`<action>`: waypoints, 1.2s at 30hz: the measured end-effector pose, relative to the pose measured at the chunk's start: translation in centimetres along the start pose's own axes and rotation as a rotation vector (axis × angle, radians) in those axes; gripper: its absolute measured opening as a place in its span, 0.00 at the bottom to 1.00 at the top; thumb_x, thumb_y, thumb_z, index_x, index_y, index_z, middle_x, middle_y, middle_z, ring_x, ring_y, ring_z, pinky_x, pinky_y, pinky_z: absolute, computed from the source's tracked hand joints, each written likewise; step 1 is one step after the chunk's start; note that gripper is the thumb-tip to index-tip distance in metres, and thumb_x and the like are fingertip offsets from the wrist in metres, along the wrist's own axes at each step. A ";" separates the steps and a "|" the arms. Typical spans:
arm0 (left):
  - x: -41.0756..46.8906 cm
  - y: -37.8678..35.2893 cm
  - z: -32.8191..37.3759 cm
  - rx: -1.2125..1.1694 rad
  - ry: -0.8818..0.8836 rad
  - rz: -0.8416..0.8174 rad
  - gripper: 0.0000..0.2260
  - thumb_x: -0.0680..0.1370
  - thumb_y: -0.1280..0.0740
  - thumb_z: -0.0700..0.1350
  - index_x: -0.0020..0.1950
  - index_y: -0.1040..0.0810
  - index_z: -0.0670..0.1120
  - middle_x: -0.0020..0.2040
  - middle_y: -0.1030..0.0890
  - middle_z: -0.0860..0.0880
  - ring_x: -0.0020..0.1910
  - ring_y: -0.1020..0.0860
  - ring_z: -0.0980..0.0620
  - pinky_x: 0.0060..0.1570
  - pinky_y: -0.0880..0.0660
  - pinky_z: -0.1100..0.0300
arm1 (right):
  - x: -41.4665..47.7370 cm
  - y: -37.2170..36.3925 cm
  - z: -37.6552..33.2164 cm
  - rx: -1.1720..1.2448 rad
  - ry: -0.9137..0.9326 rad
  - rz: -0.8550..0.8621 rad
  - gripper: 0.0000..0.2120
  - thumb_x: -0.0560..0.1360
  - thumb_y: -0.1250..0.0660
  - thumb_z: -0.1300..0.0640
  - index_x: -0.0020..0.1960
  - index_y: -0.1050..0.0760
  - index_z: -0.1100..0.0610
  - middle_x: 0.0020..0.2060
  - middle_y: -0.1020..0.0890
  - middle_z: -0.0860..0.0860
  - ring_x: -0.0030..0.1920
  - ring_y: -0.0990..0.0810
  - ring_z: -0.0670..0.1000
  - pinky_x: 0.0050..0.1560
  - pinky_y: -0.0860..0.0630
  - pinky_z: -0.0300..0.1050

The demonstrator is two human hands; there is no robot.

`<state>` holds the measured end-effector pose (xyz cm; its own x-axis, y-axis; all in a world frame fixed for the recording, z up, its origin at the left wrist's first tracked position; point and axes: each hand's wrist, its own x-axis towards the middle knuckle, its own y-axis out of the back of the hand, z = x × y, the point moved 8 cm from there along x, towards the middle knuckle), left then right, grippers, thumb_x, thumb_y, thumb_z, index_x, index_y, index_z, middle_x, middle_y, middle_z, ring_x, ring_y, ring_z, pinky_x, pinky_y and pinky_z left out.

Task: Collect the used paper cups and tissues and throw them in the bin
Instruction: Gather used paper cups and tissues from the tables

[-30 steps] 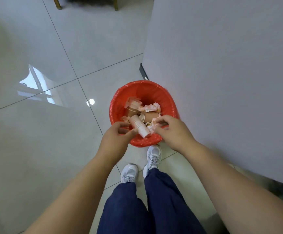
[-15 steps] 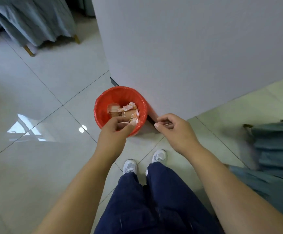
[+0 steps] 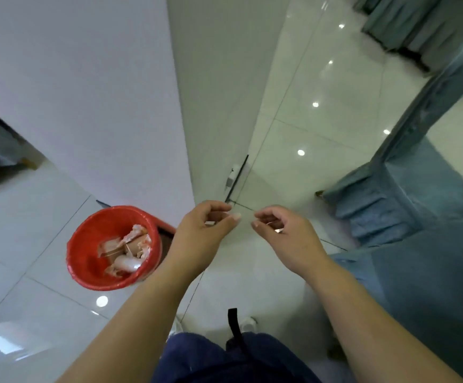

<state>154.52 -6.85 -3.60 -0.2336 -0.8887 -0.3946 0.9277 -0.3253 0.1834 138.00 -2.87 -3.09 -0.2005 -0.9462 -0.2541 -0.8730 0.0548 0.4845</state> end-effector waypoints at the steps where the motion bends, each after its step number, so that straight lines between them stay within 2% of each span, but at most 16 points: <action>1: 0.4 -2.2 1.2 0.011 -0.015 -0.023 0.06 0.73 0.29 0.52 0.49 0.22 0.57 0.48 0.18 0.54 0.49 0.19 0.52 0.54 0.23 0.48 | 0.0 2.4 0.6 0.010 0.000 0.037 0.04 0.75 0.30 0.54 0.46 0.23 0.45 0.39 0.20 0.40 0.40 0.24 0.35 0.39 0.30 0.25; 5: 2.2 -10.2 6.0 0.043 -0.086 -0.114 0.07 0.73 0.29 0.53 0.49 0.22 0.56 0.48 0.18 0.54 0.49 0.19 0.51 0.54 0.22 0.49 | -0.1 11.4 3.2 0.051 -0.031 0.195 0.04 0.75 0.30 0.53 0.49 0.22 0.47 0.41 0.20 0.40 0.41 0.22 0.38 0.40 0.27 0.27; 7: 3.1 -13.3 8.4 0.044 -0.119 -0.135 0.07 0.73 0.29 0.51 0.50 0.21 0.55 0.47 0.18 0.53 0.48 0.18 0.51 0.51 0.21 0.52 | 0.0 15.5 4.3 0.087 -0.051 0.273 0.05 0.75 0.31 0.52 0.51 0.22 0.49 0.42 0.19 0.42 0.43 0.22 0.39 0.42 0.26 0.30; 11: 5.1 -18.2 12.9 0.033 -0.170 -0.167 0.06 0.74 0.29 0.48 0.50 0.21 0.53 0.46 0.18 0.52 0.46 0.18 0.52 0.49 0.21 0.53 | 0.8 22.4 5.3 0.157 -0.056 0.410 0.05 0.75 0.31 0.52 0.50 0.21 0.49 0.43 0.19 0.42 0.43 0.22 0.39 0.41 0.27 0.27; 14: 7.2 -21.3 16.4 0.034 -0.217 -0.212 0.05 0.74 0.29 0.47 0.50 0.21 0.52 0.47 0.18 0.50 0.46 0.18 0.50 0.48 0.21 0.53 | 2.2 26.6 5.7 0.224 -0.060 0.489 0.05 0.74 0.30 0.53 0.50 0.21 0.50 0.43 0.19 0.43 0.45 0.21 0.43 0.45 0.25 0.36; 17: 10.0 -24.4 20.0 0.040 -0.265 -0.258 0.06 0.74 0.29 0.48 0.50 0.21 0.52 0.48 0.17 0.50 0.46 0.17 0.51 0.48 0.21 0.53 | 3.9 30.8 5.5 0.245 -0.047 0.565 0.06 0.75 0.30 0.53 0.51 0.21 0.50 0.44 0.19 0.43 0.45 0.22 0.43 0.46 0.26 0.35; 19: 12.2 -26.5 22.7 0.045 -0.298 -0.288 0.06 0.74 0.29 0.49 0.50 0.21 0.52 0.48 0.17 0.51 0.45 0.17 0.52 0.49 0.20 0.52 | 5.6 33.7 5.3 0.239 -0.034 0.618 0.06 0.75 0.31 0.52 0.52 0.21 0.50 0.45 0.18 0.43 0.47 0.21 0.43 0.47 0.25 0.34; 24: 18.8 -32.1 29.6 0.067 -0.386 -0.387 0.05 0.74 0.29 0.48 0.49 0.20 0.51 0.47 0.17 0.51 0.45 0.17 0.51 0.50 0.20 0.50 | 11.5 41.3 5.3 0.223 -0.019 0.756 0.07 0.74 0.31 0.50 0.52 0.21 0.50 0.45 0.18 0.43 0.47 0.20 0.45 0.50 0.23 0.41; 28: 25.4 -36.0 35.9 0.093 -0.458 -0.456 0.05 0.75 0.30 0.48 0.49 0.21 0.51 0.47 0.17 0.50 0.45 0.18 0.50 0.50 0.20 0.49 | 16.9 47.8 4.8 0.217 -0.014 0.869 0.07 0.74 0.31 0.51 0.50 0.21 0.51 0.43 0.18 0.45 0.45 0.20 0.46 0.49 0.22 0.42; 32: 30.9 -39.8 41.4 0.099 -0.511 -0.514 0.04 0.76 0.31 0.47 0.50 0.21 0.50 0.47 0.18 0.49 0.46 0.18 0.50 0.48 0.20 0.52 | 21.1 53.4 4.1 0.159 0.012 0.940 0.06 0.75 0.31 0.52 0.50 0.21 0.53 0.42 0.18 0.45 0.44 0.20 0.45 0.46 0.22 0.39; 36: 35.5 -44.2 45.1 0.127 -0.529 -0.584 0.06 0.75 0.30 0.47 0.50 0.21 0.49 0.47 0.17 0.49 0.45 0.18 0.50 0.49 0.20 0.50 | 24.6 58.2 5.3 0.151 -0.004 1.009 0.02 0.75 0.32 0.52 0.47 0.22 0.48 0.41 0.18 0.44 0.43 0.20 0.44 0.44 0.23 0.39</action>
<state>92.06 -38.57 14.87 -0.8087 -0.5880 0.0154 0.5795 -0.7920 0.1923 79.89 -21.28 14.43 -0.8750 -0.4356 0.2113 -0.3433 0.8659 0.3638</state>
